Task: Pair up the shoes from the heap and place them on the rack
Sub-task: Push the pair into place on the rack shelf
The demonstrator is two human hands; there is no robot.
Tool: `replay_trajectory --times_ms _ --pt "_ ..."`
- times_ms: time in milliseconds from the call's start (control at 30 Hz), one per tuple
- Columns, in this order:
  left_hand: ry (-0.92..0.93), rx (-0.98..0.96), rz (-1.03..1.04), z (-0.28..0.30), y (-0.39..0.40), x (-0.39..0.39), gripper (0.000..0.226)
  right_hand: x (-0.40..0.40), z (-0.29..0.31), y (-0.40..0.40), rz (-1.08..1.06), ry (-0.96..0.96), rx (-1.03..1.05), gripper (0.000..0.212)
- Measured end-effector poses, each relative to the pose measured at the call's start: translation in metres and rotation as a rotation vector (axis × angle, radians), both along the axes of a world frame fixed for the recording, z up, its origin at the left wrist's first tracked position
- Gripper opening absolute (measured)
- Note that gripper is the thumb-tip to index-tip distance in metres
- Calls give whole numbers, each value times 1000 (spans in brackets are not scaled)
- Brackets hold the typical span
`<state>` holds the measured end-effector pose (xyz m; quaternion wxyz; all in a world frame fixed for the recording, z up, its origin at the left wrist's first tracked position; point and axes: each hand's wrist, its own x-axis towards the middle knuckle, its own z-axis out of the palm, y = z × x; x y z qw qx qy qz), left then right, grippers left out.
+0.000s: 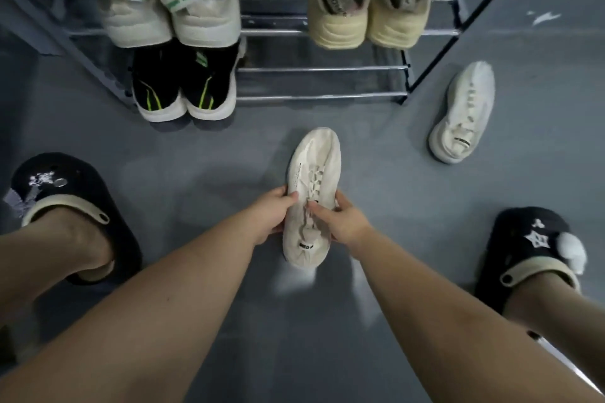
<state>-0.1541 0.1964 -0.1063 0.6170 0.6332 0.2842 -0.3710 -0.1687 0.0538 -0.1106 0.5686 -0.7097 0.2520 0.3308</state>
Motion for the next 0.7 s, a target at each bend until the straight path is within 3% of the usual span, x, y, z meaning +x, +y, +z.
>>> replay_trajectory --times_ms 233,300,400,467,700 --pt "-80 70 -253 -5 -62 8 39 -3 7 -69 -109 -26 52 44" --pt "-159 213 -413 -8 -74 14 47 1 12 -84 -63 -26 -16 54" --pt "-347 702 -697 -11 -92 29 68 11 8 -111 107 -22 -277 79" --pt "-460 945 -858 -5 -108 43 71 22 5 -133 205 -81 -474 84" --pt "-856 1139 -1254 2 -167 102 67 69 4 -212 453 -278 -898 81"
